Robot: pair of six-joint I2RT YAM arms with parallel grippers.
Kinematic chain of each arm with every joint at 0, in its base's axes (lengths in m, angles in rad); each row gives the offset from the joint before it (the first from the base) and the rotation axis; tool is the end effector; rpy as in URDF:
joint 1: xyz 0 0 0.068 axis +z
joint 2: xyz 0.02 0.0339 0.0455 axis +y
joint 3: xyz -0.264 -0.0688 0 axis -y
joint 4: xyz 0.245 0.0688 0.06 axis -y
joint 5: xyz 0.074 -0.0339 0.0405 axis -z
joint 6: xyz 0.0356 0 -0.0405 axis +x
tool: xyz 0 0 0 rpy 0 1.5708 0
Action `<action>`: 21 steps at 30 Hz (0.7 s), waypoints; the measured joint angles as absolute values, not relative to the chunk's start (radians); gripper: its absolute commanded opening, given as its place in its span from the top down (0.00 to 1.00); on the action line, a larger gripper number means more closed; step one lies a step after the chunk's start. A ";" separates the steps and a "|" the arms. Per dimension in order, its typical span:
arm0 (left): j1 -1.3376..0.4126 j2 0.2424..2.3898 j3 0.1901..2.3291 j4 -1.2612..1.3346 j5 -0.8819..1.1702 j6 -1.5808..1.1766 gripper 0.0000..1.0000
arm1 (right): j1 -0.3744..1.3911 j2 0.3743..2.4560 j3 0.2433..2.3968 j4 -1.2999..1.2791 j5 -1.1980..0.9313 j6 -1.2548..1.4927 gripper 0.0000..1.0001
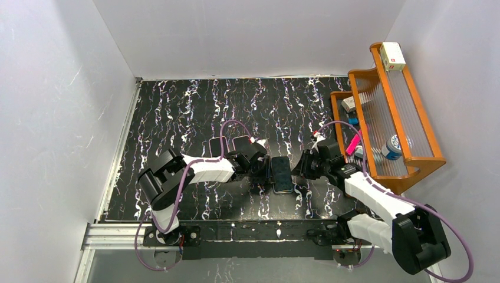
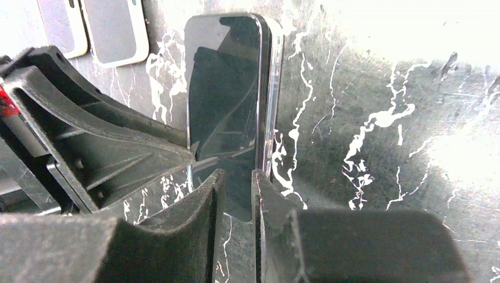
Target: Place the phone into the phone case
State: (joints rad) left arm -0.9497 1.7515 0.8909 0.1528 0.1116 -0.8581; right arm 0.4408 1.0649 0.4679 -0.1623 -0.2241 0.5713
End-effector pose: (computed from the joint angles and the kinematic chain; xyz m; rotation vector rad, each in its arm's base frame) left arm 0.2038 -0.2916 0.1554 0.1794 2.5047 -0.9949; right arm 0.1841 0.0956 0.1815 0.0413 2.4343 0.7457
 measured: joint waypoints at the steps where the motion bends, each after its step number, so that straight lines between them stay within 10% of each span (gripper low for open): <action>1: -0.951 1.751 0.891 0.150 0.113 -0.860 0.77 | 0.441 1.054 0.468 -0.162 -0.215 0.570 0.68; 13: -0.952 1.750 0.853 0.234 0.171 -0.896 0.72 | 0.441 1.138 0.441 -0.124 -0.265 0.555 0.99; 21: -0.962 1.759 0.832 0.291 0.186 -0.925 0.76 | 0.445 1.202 0.406 -0.003 -0.426 0.569 0.96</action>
